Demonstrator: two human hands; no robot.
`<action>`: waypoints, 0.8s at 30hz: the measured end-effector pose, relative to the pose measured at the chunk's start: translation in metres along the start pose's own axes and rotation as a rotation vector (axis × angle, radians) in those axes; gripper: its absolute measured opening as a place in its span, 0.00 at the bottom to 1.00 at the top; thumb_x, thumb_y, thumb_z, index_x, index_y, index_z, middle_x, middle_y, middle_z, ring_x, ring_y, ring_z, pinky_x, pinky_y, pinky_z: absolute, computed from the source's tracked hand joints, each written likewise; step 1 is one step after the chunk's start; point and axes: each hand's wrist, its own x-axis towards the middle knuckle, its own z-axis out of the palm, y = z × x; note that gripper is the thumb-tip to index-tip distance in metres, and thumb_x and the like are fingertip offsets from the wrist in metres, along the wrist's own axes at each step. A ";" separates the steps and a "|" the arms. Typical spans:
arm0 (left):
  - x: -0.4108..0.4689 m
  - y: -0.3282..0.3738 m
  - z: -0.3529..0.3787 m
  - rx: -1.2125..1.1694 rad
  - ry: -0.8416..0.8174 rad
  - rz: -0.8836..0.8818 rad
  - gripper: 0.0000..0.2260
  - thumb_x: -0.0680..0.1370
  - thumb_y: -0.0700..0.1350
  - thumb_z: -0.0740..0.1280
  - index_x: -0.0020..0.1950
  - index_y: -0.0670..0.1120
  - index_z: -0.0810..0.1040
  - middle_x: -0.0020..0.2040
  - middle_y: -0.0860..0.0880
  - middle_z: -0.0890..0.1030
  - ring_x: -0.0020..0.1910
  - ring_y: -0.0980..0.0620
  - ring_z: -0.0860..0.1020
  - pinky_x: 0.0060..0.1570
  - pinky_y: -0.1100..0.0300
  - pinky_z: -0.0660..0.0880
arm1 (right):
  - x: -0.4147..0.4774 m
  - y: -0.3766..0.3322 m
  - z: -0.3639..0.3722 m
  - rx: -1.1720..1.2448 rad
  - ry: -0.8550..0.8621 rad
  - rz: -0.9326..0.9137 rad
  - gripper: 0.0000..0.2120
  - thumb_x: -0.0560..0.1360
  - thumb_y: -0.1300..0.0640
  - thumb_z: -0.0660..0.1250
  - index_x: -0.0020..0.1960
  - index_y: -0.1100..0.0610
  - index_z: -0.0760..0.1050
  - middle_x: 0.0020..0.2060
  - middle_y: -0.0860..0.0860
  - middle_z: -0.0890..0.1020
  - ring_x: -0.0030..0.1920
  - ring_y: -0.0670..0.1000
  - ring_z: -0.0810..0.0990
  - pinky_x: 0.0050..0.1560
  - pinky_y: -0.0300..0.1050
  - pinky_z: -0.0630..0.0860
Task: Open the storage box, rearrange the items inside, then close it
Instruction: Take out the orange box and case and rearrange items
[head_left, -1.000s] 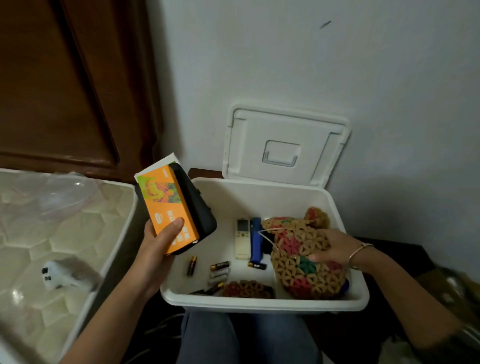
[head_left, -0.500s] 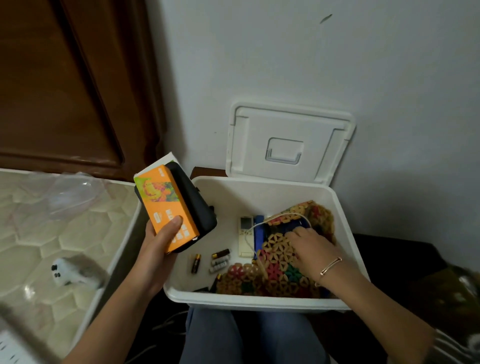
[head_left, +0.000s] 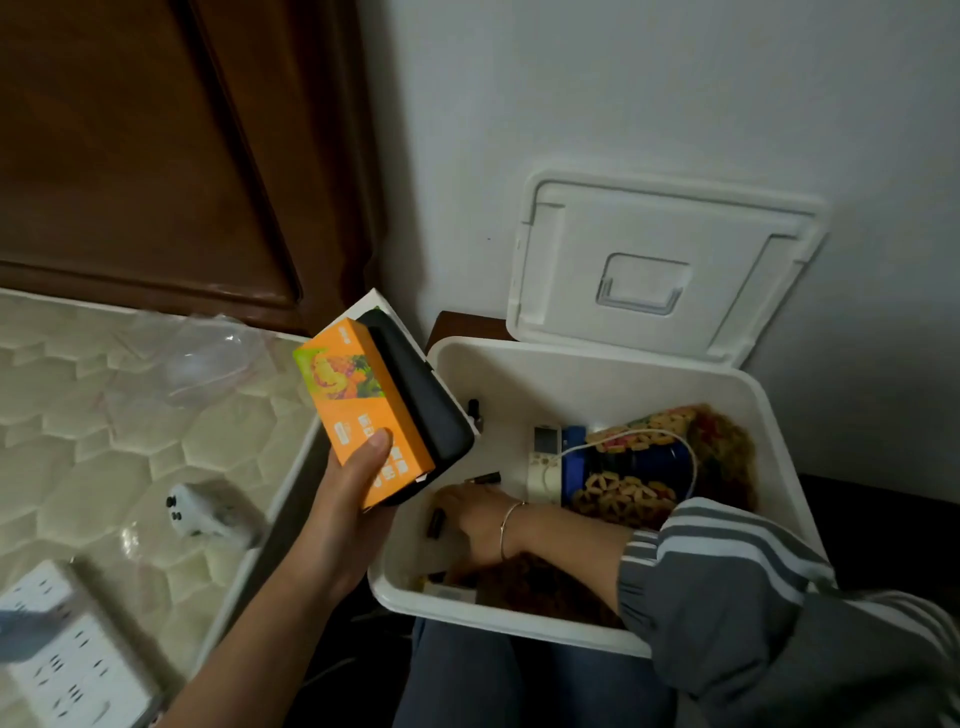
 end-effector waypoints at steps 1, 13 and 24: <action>0.001 -0.001 -0.001 0.021 -0.006 0.012 0.33 0.72 0.56 0.71 0.74 0.48 0.66 0.68 0.38 0.75 0.67 0.37 0.73 0.68 0.37 0.65 | 0.002 0.002 0.004 0.008 0.004 -0.006 0.38 0.61 0.39 0.76 0.64 0.54 0.67 0.62 0.54 0.72 0.60 0.58 0.73 0.62 0.53 0.71; 0.005 -0.005 -0.001 0.047 0.009 0.070 0.32 0.71 0.51 0.69 0.74 0.47 0.66 0.63 0.41 0.79 0.60 0.45 0.79 0.51 0.57 0.79 | 0.001 0.001 0.023 -0.328 0.214 -0.281 0.17 0.68 0.53 0.71 0.53 0.61 0.76 0.47 0.59 0.78 0.43 0.60 0.77 0.39 0.47 0.71; 0.005 -0.006 -0.002 0.001 0.027 0.060 0.29 0.73 0.50 0.68 0.73 0.46 0.67 0.59 0.45 0.81 0.56 0.48 0.82 0.48 0.60 0.79 | 0.000 -0.006 0.030 -0.360 0.175 -0.273 0.14 0.68 0.48 0.72 0.51 0.51 0.79 0.42 0.49 0.80 0.39 0.51 0.79 0.37 0.41 0.72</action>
